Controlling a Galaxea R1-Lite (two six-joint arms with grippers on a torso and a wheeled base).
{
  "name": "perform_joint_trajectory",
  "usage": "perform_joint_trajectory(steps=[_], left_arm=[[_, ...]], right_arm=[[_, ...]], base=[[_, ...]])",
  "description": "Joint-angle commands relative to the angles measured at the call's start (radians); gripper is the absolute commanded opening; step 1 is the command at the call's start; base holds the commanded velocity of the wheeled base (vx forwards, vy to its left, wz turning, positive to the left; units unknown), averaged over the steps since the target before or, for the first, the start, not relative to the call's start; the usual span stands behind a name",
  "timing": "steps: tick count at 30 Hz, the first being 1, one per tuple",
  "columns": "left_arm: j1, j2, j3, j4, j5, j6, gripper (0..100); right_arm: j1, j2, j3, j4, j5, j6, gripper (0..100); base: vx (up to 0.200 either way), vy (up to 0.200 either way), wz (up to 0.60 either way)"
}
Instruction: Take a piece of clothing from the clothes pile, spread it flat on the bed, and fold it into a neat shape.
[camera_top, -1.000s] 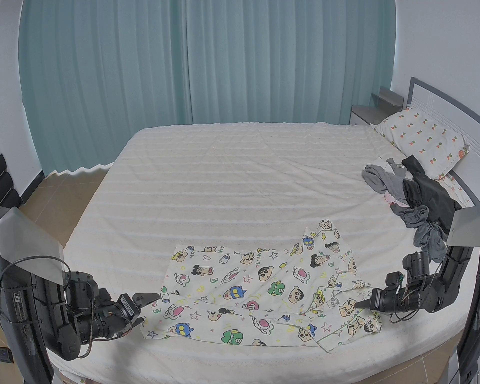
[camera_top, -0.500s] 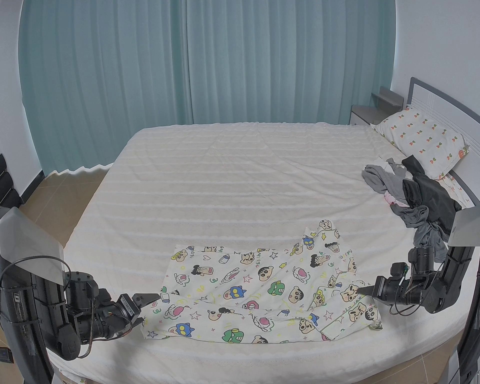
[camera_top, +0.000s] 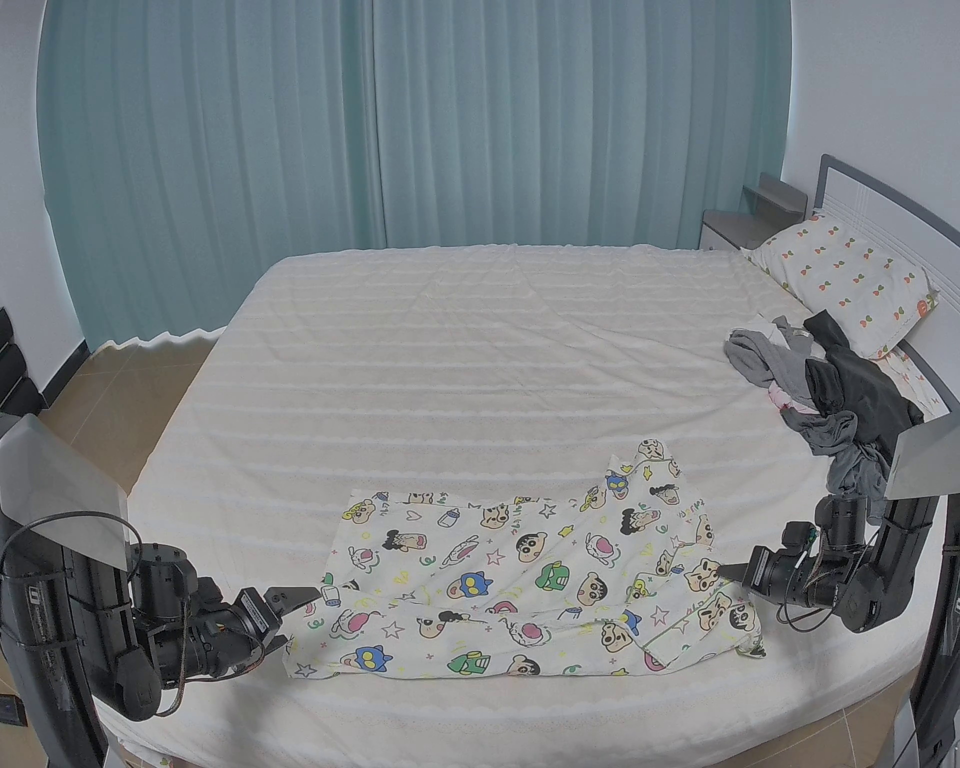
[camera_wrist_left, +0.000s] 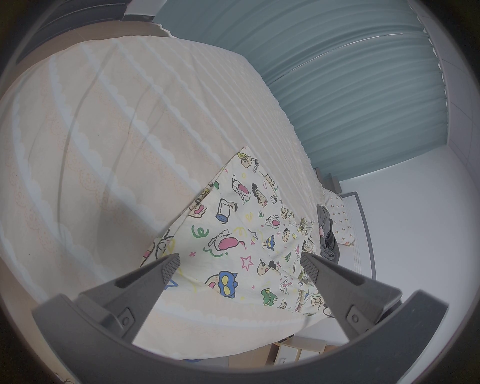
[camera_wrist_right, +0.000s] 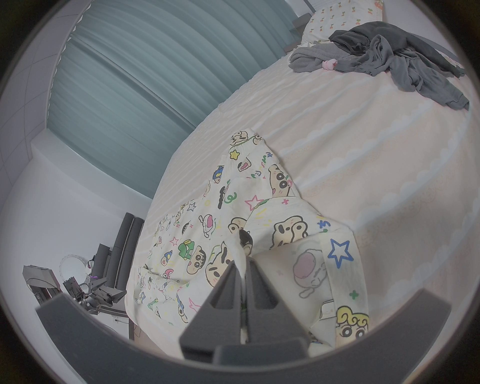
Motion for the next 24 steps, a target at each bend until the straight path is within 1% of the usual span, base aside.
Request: perform_joint_trajectory(steps=[1,3,4,10,12,15,16,17,19,20,21,22,23,24], left_arm=[[0.000,0.001,0.000,-0.018,0.000,0.000,100],[0.000,0.001,0.000,-0.018,0.000,0.000,100],[0.000,-0.001,0.000,-0.018,0.000,0.000,100],[0.000,0.001,0.000,-0.018,0.000,0.000,100],[0.002,-0.001,0.000,-0.018,0.000,0.000,100],[0.000,-0.001,0.000,-0.018,0.000,0.000,100],[0.000,-0.001,0.000,-0.018,0.003,0.000,100],[0.000,-0.001,0.000,-0.018,0.008,0.000,100],[0.000,-0.001,0.000,-0.018,0.008,-0.002,100],[0.000,-0.001,0.000,-0.018,0.008,0.000,100],[0.000,-0.001,0.001,-0.018,0.009,-0.002,100],[0.000,-0.001,0.001,-0.018,0.011,-0.002,100],[0.000,-0.001,0.001,-0.018,0.011,-0.002,100],[0.000,-0.001,0.001,-0.018,0.011,-0.002,100]], right_arm=[[0.001,0.022,0.004,-0.018,0.001,-0.001,0],[0.001,0.027,0.004,-0.026,0.001,-0.001,0],[0.000,0.029,0.003,-0.027,-0.001,0.000,100],[-0.005,0.026,0.003,-0.035,-0.002,0.010,100],[-0.031,-0.011,0.009,-0.073,-0.004,0.046,100],[-0.040,-0.065,0.029,-0.101,-0.013,0.097,100],[-0.033,-0.117,0.041,-0.104,-0.018,0.140,100],[-0.020,-0.159,0.047,-0.096,-0.022,0.165,100],[0.016,-0.197,0.062,-0.089,-0.039,0.180,100],[0.055,-0.218,0.085,-0.082,-0.068,0.186,100],[0.075,-0.226,0.102,-0.079,-0.087,0.188,100],[0.119,-0.237,0.139,-0.081,-0.124,0.188,100],[0.119,-0.237,0.139,-0.081,-0.124,0.188,100],[0.171,-0.246,0.193,-0.089,-0.159,0.192,100]], base=[[0.000,0.000,0.00],[0.000,0.000,0.00],[0.000,0.000,0.00],[0.000,0.000,0.00],[0.000,0.000,0.00],[0.000,0.000,0.00],[0.000,0.000,0.00],[0.000,0.000,0.00],[0.000,0.000,0.00],[0.000,0.000,0.00],[0.000,0.000,0.00],[0.000,0.000,0.00],[0.000,0.000,0.00],[0.000,0.000,0.00]])
